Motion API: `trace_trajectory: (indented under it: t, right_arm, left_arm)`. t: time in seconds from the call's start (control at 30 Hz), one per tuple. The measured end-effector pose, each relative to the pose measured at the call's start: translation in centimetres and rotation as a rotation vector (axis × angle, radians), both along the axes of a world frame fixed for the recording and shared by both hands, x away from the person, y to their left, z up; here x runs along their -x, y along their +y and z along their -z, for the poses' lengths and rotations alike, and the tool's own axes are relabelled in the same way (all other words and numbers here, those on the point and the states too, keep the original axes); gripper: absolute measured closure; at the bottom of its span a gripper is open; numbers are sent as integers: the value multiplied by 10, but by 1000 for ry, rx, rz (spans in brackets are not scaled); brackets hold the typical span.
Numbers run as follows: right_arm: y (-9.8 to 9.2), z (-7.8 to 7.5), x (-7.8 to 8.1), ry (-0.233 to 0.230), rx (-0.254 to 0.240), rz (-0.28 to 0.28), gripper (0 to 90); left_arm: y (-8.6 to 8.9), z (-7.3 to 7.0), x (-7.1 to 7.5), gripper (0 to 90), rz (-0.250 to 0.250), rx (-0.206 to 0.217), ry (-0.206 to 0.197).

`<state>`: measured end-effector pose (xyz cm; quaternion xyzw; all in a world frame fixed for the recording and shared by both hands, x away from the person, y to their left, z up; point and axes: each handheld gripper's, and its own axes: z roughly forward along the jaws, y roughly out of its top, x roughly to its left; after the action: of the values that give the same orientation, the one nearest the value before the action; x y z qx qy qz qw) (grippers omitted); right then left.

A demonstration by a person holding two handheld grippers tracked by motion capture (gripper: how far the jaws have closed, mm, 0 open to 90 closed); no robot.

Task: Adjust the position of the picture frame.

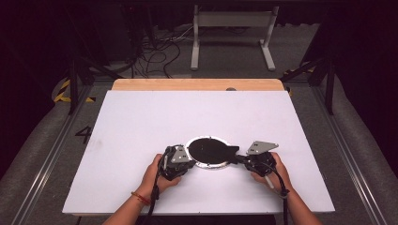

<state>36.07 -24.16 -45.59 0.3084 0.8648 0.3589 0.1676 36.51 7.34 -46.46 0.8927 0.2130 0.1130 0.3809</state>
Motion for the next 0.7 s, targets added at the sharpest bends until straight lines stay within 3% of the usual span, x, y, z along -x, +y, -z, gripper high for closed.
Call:
trace_trajectory:
  t: [0.7]
  right_arm:
    - [23, -2, 18, 22, -10, -102, 900]
  left_arm:
    - [19, 2, -16, 889, -93, 9, -4]
